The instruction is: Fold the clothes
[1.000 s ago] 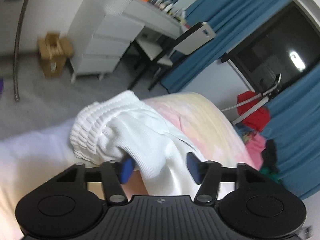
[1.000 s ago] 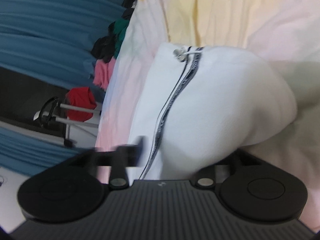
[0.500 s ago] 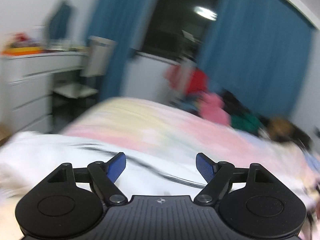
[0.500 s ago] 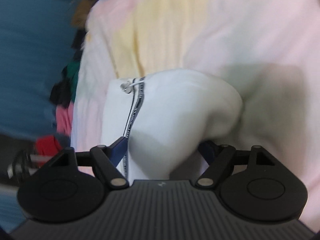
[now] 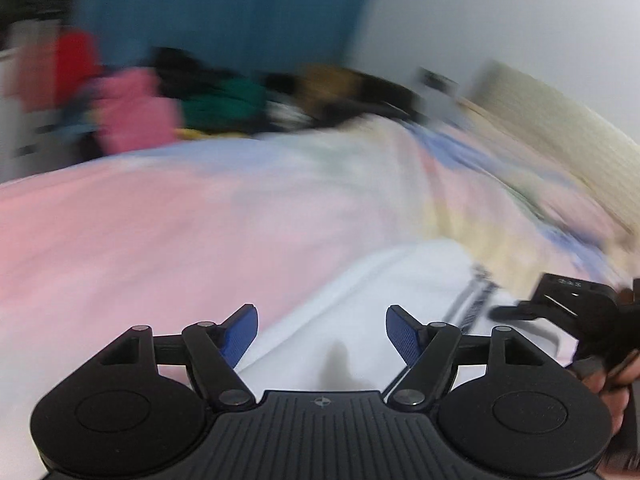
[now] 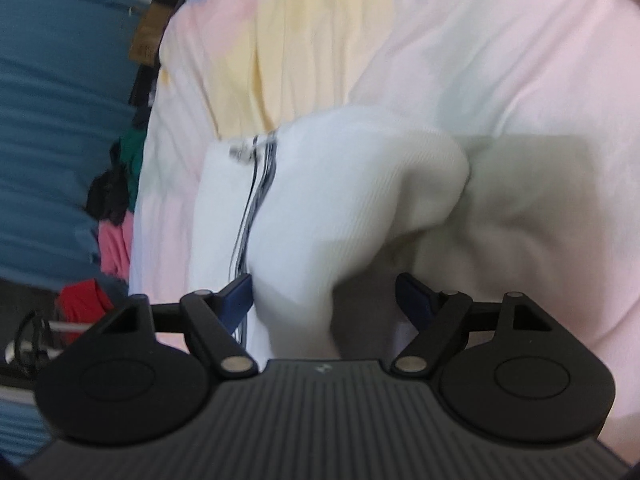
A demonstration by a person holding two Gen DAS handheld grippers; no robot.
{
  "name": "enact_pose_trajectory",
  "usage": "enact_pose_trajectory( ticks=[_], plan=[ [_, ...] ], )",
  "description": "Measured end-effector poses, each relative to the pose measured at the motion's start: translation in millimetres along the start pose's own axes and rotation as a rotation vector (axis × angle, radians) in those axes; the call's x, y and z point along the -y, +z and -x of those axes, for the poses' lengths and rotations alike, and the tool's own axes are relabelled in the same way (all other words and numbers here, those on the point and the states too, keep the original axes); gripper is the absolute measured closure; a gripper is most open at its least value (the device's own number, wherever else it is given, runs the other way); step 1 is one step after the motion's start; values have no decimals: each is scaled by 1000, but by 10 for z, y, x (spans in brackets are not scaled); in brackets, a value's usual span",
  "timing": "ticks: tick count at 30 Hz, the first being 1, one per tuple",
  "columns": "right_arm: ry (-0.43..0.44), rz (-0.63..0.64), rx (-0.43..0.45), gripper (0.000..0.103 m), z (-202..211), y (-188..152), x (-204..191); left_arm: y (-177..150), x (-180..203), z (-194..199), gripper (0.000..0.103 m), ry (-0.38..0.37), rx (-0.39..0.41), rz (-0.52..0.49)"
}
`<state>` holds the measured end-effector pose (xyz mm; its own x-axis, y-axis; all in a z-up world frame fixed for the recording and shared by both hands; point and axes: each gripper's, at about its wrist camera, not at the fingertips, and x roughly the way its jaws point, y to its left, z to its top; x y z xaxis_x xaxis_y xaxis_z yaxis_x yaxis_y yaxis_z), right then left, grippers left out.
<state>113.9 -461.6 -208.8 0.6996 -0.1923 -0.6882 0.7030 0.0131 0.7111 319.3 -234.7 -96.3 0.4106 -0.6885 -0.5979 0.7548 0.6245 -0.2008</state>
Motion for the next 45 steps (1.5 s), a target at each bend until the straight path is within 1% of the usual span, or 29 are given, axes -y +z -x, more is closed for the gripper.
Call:
enact_pose_trajectory(
  ticks=[3,6,8,9,10,11,12,13,14,17,18,19,21,22,24,25,27,28,29,30,31,32,34,36,38,40,41,42,45],
  plan=[
    [18,-42,36,22,-32,84,88,198,207,-648,31,-51,-71,-85],
    [37,-61,82,21,-89,112,104,337,387,-1151,32,-98,-100,-155],
    [37,-38,116,21,-107,123,91,286,437,-1379,35,-109,-142,-175],
    [36,-32,125,21,-127,122,81,260,462,-1491,44,-115,-162,-184],
    [34,-26,136,21,-145,121,71,237,492,-1572,60,-137,-179,-191],
    [34,-20,148,21,-158,120,65,213,523,-1649,66,-159,-194,-198],
    [33,-13,159,21,-176,118,52,191,567,-1662,76,-168,-187,-215],
    [29,-3,164,21,-206,113,27,175,593,-1631,101,-170,-172,-239],
    [27,3,165,21,-228,111,8,183,605,-1606,100,-165,-157,-253],
    [31,14,160,21,-211,129,20,367,558,-1370,100,-181,-60,-225],
    [38,14,160,21,-202,138,20,459,536,-1290,100,-168,-29,-225],
    [48,15,160,21,-193,148,17,527,537,-1267,100,-135,-21,-239],
    [59,19,166,21,-168,174,3,596,487,-1312,100,-28,-29,-231],
    [62,29,164,21,-161,194,-13,551,477,-1365,99,12,-51,-236],
    [62,95,132,21,-183,238,-75,461,455,-1470,96,91,-95,-246],
    [63,132,116,21,-192,252,-101,406,424,-1502,89,130,-121,-221],
    [78,195,104,21,-191,251,-105,299,362,-1559,79,205,-170,-172],
    [85,220,93,21,-194,254,-99,286,318,-1465,77,210,-156,-146],
    [90,232,73,21,-206,265,-75,260,307,-1345,72,207,-134,-135],
    [98,239,50,22,-217,275,-47,250,315,-1216,56,212,-118,-132],
    [111,237,26,22,-221,282,-13,218,300,-1007,44,225,-95,-125],
    [127,238,7,22,-211,281,13,185,285,-798,40,238,-72,-118],
    [157,242,-32,22,-193,279,55,102,239,-349,28,255,-26,-86],
    [207,248,-92,22,-215,275,26,-51,153,193,25,277,19,-28],
    [314,253,-217,22,-295,229,-49,-291,36,797,23,316,51,50],
    [410,296,-328,21,-375,166,-146,-594,-83,1446,21,375,68,142],
    [412,347,-344,21,-396,139,-201,-767,-145,1731,21,420,57,192],
    [392,403,-337,21,-404,118,-239,-959,-202,2022,21,454,49,237],
    [358,476,-318,25,-485,113,-219,-1419,-336,2721,21,554,124,336]
  ],
)
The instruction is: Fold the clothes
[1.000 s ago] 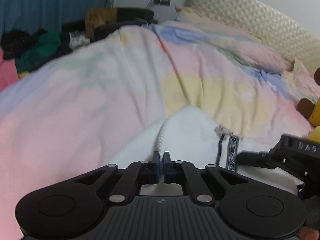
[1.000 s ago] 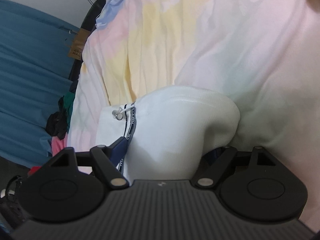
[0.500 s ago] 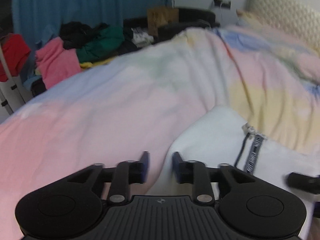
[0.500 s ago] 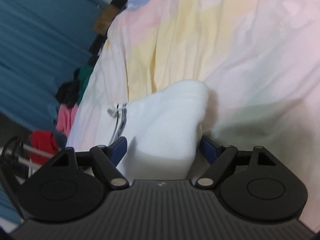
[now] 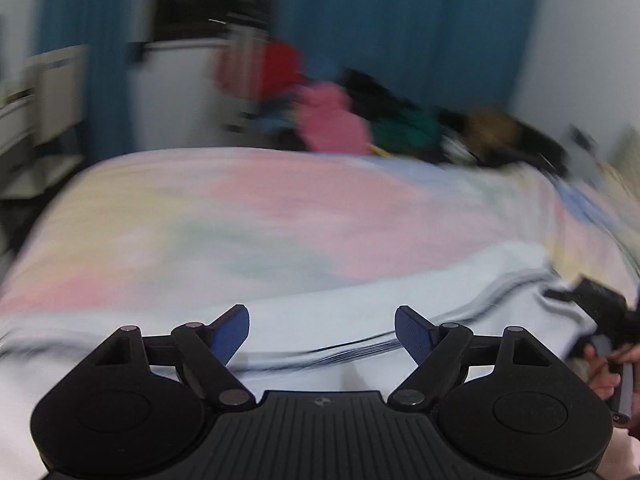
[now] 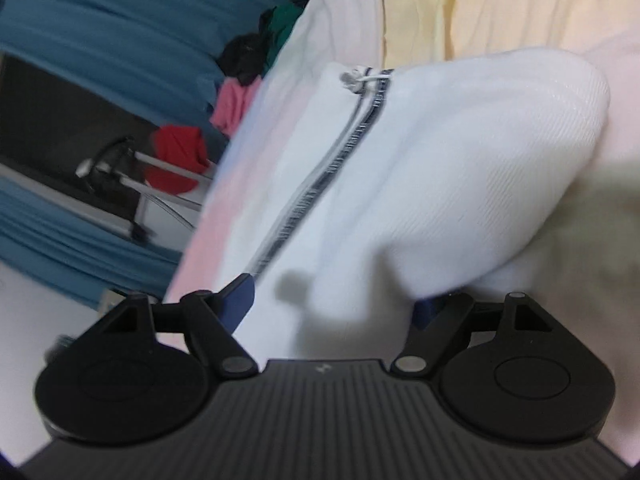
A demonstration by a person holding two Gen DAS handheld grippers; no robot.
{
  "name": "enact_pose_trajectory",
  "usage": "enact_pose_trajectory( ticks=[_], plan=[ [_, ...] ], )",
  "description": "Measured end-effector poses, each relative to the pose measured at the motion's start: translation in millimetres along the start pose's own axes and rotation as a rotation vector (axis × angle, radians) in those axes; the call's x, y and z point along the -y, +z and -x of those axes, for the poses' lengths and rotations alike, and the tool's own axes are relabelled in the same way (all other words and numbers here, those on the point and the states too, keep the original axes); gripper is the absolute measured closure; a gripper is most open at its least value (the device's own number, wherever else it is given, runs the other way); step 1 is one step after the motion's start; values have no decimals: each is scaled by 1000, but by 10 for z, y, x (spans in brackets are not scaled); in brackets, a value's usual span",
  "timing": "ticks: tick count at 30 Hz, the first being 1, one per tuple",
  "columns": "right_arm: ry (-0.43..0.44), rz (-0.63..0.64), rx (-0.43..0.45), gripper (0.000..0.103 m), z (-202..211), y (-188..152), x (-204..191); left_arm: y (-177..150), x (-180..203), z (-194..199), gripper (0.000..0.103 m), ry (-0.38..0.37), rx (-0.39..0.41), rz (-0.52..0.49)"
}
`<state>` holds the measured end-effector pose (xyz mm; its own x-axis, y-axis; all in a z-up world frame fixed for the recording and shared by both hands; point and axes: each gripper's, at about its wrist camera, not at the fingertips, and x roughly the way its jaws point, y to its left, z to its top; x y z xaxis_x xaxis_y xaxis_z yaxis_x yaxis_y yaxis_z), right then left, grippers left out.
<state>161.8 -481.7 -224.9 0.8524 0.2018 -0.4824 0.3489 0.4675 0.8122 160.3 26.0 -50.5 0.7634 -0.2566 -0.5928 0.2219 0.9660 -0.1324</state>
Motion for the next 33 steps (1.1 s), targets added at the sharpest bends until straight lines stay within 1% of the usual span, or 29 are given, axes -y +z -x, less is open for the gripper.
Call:
enact_pose_trajectory(
  ticks=[2,3,4,5,6,7,8,11,13,14,15,17,18,19,20,21,22,23,24,25,28,30,33],
  plan=[
    [20,-16,19,25,-34,20,82,-135,-264,198,19,46,53,65],
    [28,-40,42,25,-36,42,105,-202,-396,298,16,69,79,98],
    [37,-66,64,25,-38,65,120,-269,-524,391,16,92,105,130],
    [46,-93,85,25,-39,94,120,-325,-574,385,16,116,115,154],
    [56,-121,105,21,-41,122,121,-380,-622,376,16,140,125,178],
    [66,-149,126,21,-42,151,121,-425,-642,342,16,154,133,183],
    [87,-164,149,22,-54,185,107,-447,-637,314,16,161,133,182],
    [219,-88,222,21,28,243,-70,-510,-589,103,16,162,91,161],
    [295,-66,244,21,105,264,-148,-591,-521,-65,17,196,48,129],
    [315,-60,252,21,128,273,-164,-622,-517,-147,17,211,22,123],
    [305,-59,255,21,125,281,-158,-661,-513,-230,17,218,-7,120],
    [277,-59,257,22,111,297,-140,-721,-490,-349,16,226,-33,111],
    [234,-65,248,25,84,303,-108,-743,-463,-365,16,232,-30,105],
    [181,-73,237,34,55,309,-64,-736,-443,-366,15,238,-29,102],
    [120,-77,222,40,17,315,-24,-728,-434,-365,15,242,-29,104],
    [41,-68,202,55,-40,321,6,-720,-423,-363,15,245,-28,106],
    [-41,-53,180,73,-103,325,32,-722,-397,-344,15,241,-24,102],
    [-113,-26,160,78,-165,321,41,-724,-370,-324,15,236,-19,98],
    [-139,-10,154,81,-201,317,36,-729,-332,-290,15,227,-12,95],
    [-162,8,153,81,-229,318,15,-733,-293,-256,15,218,-6,92],
    [-219,83,183,85,-234,332,-162,-750,-187,-179,15,198,-1,82],
    [-251,141,208,86,-222,327,-278,-793,-132,-200,15,194,-25,61],
    [-269,250,281,86,-133,269,-482,-890,-82,-361,13,224,-87,2]
  ],
)
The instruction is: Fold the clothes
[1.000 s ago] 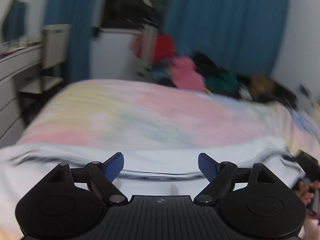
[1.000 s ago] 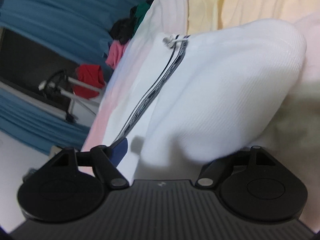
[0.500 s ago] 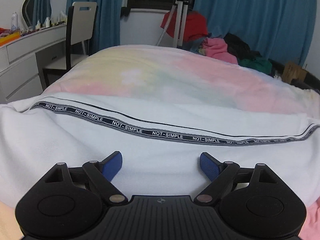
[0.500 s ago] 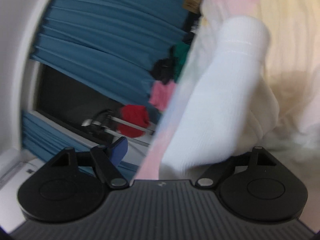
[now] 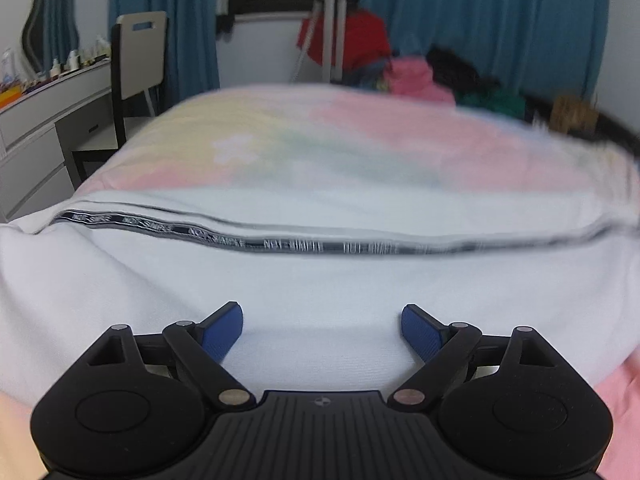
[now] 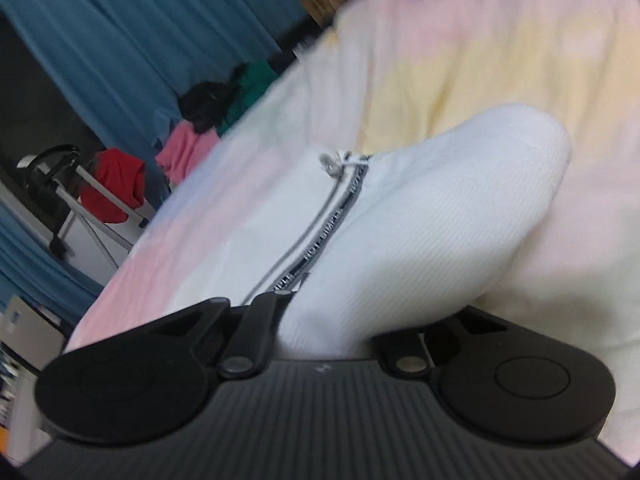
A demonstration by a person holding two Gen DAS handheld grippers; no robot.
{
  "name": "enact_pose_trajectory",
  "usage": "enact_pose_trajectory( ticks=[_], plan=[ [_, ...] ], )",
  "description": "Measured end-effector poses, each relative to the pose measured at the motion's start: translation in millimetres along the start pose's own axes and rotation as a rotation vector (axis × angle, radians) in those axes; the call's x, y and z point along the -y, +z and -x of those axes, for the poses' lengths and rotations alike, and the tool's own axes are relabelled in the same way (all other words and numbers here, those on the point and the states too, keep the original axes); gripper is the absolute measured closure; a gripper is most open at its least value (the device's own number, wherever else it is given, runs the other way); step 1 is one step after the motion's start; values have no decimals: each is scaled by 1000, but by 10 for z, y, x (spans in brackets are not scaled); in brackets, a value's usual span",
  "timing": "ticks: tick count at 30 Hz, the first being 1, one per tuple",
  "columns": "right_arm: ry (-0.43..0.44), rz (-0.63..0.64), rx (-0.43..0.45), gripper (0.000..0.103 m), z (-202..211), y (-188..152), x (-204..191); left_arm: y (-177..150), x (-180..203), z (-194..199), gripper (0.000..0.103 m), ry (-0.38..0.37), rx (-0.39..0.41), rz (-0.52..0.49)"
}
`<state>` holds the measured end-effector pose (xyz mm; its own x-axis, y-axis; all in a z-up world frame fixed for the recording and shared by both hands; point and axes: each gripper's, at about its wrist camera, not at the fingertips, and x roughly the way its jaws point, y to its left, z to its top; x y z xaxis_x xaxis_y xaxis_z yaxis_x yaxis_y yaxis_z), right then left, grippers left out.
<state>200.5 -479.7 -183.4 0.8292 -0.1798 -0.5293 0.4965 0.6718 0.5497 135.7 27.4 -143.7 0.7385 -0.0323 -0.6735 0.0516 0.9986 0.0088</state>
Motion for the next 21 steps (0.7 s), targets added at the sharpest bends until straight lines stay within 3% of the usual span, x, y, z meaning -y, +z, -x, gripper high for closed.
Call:
enact_pose_trajectory(
  ticks=[3,6,8,12,14,17,20,21],
  plan=[
    [-13,199,130,86,298,-29,-368,9,14,-46,12,5,-1,-18],
    [10,458,299,86,699,-149,-919,45,-102,-19,12,-33,-1,34],
    [70,630,398,86,1009,-411,-1289,55,-200,30,12,-60,13,76],
    [232,954,490,86,1417,-1102,-1904,59,-406,184,14,-62,57,123],
    [298,1140,483,86,1478,-1567,-2048,100,-555,285,14,-68,80,191],
    [409,1400,387,86,1430,-2257,-2036,137,-769,455,13,-110,130,304],
    [452,1634,234,86,1270,-2781,-1923,145,-863,550,13,-136,147,345],
    [432,1658,228,85,1229,-2845,-1898,146,-877,575,13,-142,151,348]
  ],
)
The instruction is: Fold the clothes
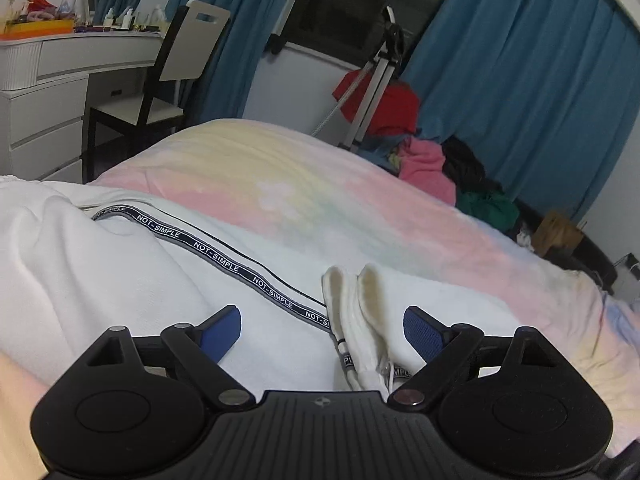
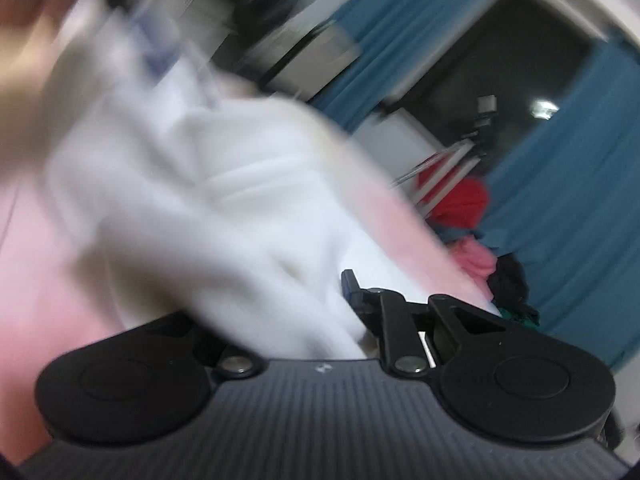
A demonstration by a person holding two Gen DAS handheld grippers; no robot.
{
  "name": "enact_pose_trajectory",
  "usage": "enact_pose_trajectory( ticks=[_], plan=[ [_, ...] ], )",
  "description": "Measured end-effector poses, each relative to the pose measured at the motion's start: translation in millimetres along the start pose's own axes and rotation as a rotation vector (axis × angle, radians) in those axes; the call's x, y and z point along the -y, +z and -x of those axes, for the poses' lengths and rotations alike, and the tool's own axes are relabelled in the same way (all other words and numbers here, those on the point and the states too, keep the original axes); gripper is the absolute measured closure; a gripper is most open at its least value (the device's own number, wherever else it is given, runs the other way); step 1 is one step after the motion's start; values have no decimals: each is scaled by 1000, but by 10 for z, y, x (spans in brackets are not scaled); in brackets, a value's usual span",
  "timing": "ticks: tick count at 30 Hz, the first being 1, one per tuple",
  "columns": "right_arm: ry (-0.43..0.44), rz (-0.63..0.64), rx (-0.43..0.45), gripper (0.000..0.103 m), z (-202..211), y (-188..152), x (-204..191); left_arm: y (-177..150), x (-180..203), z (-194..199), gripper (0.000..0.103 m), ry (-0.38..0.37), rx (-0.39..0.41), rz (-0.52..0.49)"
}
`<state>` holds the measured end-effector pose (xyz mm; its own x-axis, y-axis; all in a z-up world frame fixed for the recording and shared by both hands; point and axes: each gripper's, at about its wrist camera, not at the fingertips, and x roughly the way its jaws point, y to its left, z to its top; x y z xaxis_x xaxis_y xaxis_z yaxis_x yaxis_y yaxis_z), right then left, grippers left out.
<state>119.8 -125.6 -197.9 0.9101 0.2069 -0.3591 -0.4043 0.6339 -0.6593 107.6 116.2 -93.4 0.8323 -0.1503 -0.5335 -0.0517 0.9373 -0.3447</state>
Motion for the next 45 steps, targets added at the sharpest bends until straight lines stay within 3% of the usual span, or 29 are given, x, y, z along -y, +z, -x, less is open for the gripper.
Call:
enact_pose_trajectory(
  ticks=[5,8,13,18,22,26,29,32,38,42,45],
  plan=[
    [9,-140,-34,84,11,50,231,-36,70,75,13,-52,8,-28],
    [46,-225,-100,75,101,134,336,-69,88,48,13,-77,-11,-39],
    [195,-474,-161,34,151,300,586,-72,-18,-47,13,-165,-57,25],
    [295,-745,-180,29,501,296,811,-38,-183,-177,13,-261,-104,154],
    [310,-951,-146,29,1035,96,880,-9,-211,-353,13,-275,-130,163],
    [227,-1135,-124,29,993,-191,1306,49,-141,-594,12,-227,-163,122],
    [95,-1252,-199,28,925,-553,1618,84,-81,-787,12,-205,-182,87],
    [18,-1341,-290,26,660,-917,1852,120,0,-1002,12,-196,-199,79],
    [91,-1472,-357,26,227,-1148,1723,165,207,-1362,16,-199,-264,60],
    [43,-1403,-391,26,154,-1063,1607,196,354,-1533,49,-150,-277,3],
    [26,-1413,-391,27,130,-1073,1611,272,468,-1606,75,-192,-286,-31]
  ],
)
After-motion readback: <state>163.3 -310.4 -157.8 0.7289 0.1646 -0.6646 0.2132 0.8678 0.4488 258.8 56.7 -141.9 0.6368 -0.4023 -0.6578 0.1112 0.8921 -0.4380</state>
